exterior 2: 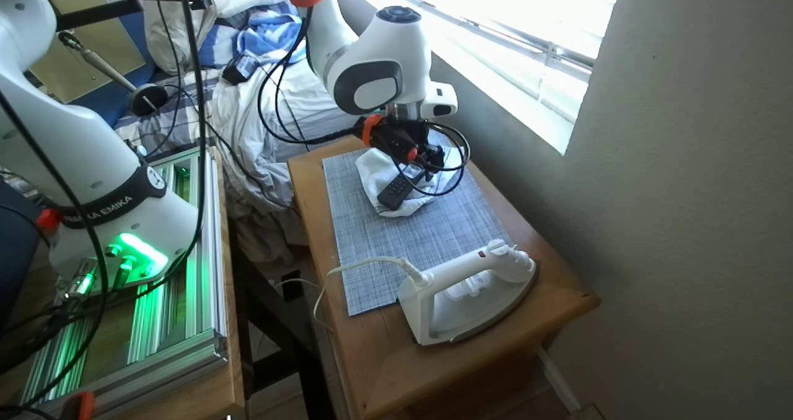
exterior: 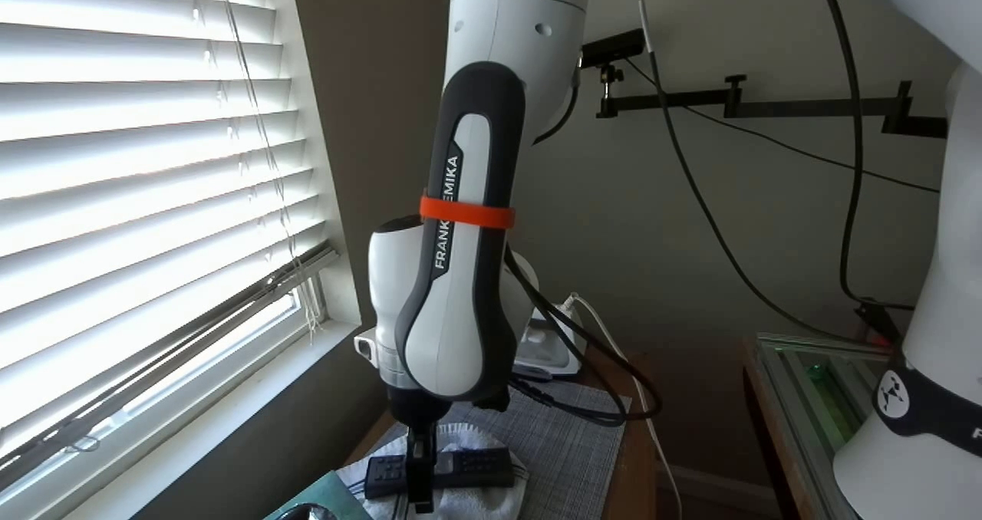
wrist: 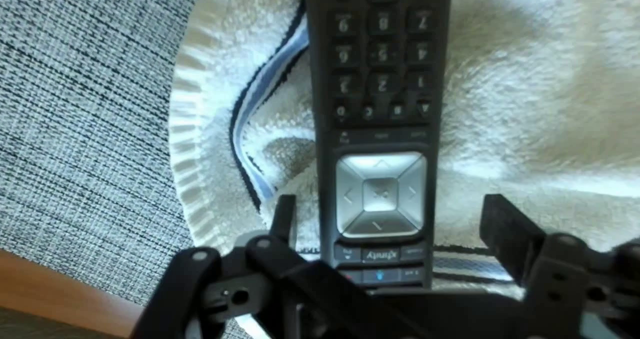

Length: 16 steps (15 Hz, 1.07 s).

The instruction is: Lift the remote from the towel and put it on the box

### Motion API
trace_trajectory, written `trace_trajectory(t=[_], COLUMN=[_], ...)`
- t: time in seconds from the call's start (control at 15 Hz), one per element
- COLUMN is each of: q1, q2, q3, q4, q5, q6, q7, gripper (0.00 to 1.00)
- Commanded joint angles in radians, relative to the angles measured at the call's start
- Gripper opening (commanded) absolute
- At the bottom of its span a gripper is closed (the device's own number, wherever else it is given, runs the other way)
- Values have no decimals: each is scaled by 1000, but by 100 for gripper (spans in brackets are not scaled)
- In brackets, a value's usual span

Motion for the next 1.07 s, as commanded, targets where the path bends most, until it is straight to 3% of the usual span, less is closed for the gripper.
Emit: trace_trajectory(t=[0.0, 0.2, 0.27, 0.4, 0.47, 0.73, 1.0], q1=[-35, -41, -42, -44, -45, -36, -40], q2=[-27, -29, -30, -29, -29, -44, -120], q3=[12, 8, 7, 2, 1, -5, 27], q4=[-43, -50, -53, -55, -55, -64, -95], q5=[-24, -24, -25, -25, -26, -28, -21], q6=[19, 23, 27, 38, 42, 47, -31], q7=[1, 1, 3, 6, 7, 16, 15], gripper=[97, 81, 86, 77, 59, 29, 28])
